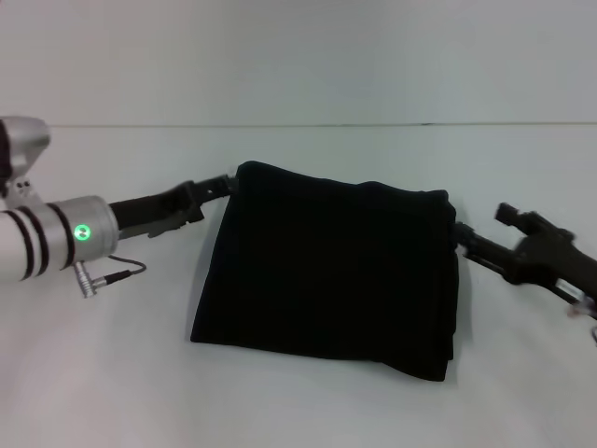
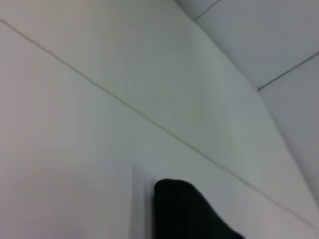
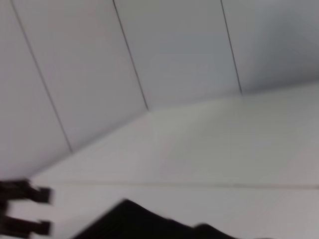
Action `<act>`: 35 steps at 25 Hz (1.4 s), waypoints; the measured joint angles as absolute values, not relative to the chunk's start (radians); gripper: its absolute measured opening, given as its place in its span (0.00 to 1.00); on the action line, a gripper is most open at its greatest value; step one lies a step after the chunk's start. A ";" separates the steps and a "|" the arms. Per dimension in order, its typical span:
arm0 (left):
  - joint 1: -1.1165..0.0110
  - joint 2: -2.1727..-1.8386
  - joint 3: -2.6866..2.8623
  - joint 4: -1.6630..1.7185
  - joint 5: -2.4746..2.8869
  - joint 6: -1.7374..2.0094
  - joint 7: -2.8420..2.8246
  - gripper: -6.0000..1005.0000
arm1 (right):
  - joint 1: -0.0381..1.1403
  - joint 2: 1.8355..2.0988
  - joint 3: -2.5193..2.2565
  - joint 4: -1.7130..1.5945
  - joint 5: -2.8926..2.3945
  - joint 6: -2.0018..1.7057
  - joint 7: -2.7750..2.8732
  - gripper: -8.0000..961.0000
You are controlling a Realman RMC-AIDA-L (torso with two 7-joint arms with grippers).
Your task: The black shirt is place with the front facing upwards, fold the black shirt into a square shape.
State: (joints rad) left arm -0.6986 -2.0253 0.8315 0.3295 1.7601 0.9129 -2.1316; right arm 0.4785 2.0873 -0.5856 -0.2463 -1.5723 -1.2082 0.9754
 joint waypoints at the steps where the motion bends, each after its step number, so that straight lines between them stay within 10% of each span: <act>1: -0.708 -2.022 0.853 0.321 1.760 0.900 -2.137 0.94 | 0.460 2.085 -0.587 -0.256 -1.575 -1.240 0.970 0.97; 25: -0.754 -2.056 1.045 0.316 1.785 0.762 -2.181 0.88 | 0.365 2.083 -0.598 -0.267 -1.648 -1.345 0.948 0.96; 35: -0.758 -2.057 1.038 0.311 1.779 0.759 -2.190 0.51 | 0.368 2.085 -0.598 -0.265 -1.647 -1.345 0.945 0.96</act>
